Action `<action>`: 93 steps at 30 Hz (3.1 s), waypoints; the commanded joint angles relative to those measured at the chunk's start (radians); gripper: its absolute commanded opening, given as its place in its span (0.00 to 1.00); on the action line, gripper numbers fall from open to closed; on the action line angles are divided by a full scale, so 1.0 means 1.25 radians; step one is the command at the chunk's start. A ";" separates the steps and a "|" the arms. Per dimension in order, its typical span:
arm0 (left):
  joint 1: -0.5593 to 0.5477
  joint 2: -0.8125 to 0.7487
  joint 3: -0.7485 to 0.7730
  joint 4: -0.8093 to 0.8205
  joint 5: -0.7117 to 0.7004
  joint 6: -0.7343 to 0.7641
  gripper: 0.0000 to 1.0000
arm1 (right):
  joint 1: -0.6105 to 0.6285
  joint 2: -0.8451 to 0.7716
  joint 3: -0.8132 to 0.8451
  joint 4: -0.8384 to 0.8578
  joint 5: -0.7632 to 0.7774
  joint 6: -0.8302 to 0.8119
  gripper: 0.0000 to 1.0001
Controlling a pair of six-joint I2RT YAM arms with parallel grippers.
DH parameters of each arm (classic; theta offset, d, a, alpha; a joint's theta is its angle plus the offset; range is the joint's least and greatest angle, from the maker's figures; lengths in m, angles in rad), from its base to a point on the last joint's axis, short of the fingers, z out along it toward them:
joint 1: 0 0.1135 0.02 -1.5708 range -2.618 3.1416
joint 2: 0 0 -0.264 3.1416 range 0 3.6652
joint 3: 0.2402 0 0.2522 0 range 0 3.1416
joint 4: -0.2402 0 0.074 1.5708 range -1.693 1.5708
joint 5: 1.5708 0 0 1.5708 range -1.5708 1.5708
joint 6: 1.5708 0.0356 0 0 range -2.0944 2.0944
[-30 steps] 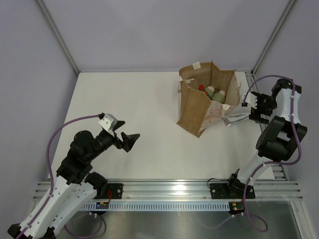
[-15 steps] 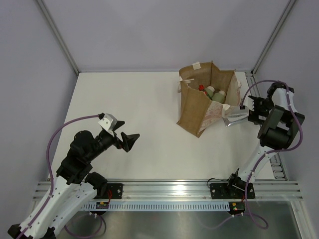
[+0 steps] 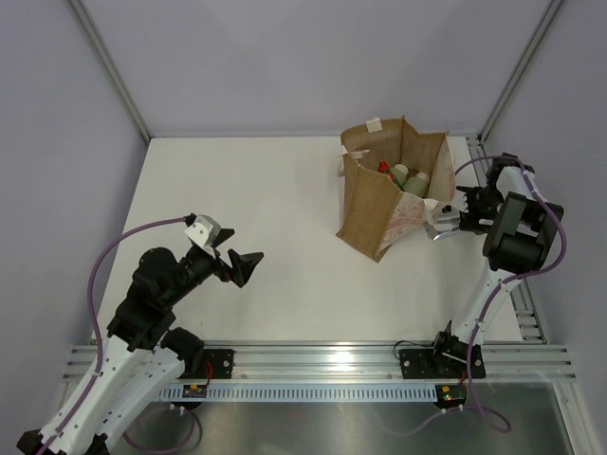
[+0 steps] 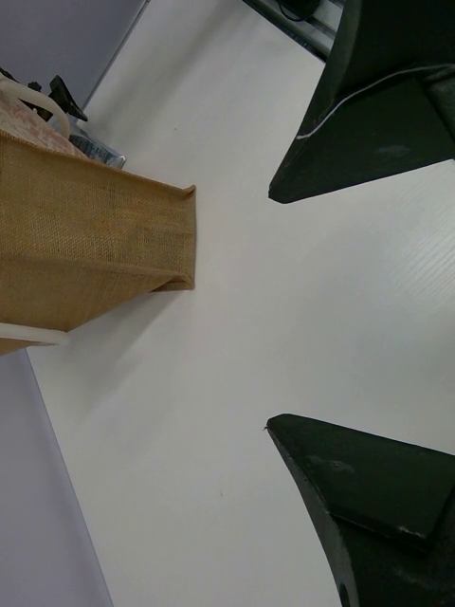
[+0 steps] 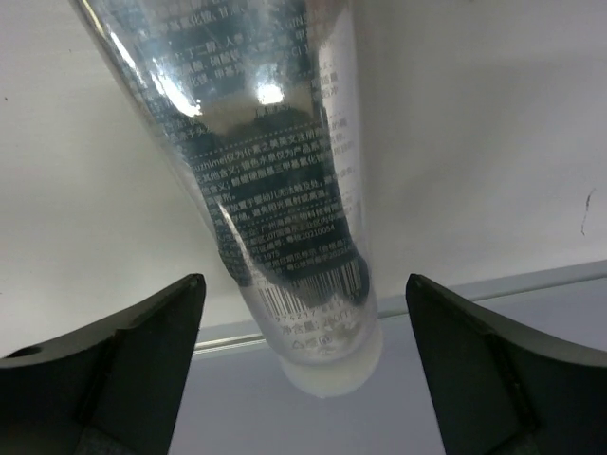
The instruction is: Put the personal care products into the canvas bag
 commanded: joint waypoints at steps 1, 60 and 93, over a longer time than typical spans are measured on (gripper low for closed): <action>0.005 -0.001 0.003 0.027 0.017 0.009 0.99 | 0.039 0.019 -0.008 -0.011 0.079 -0.155 0.89; 0.007 0.011 -0.009 0.046 0.025 0.014 0.99 | -0.038 -0.642 0.043 -0.374 -0.137 0.097 0.00; 0.007 -0.005 -0.009 0.043 0.030 0.016 0.99 | 0.384 -0.253 0.376 -0.033 -0.088 0.950 0.99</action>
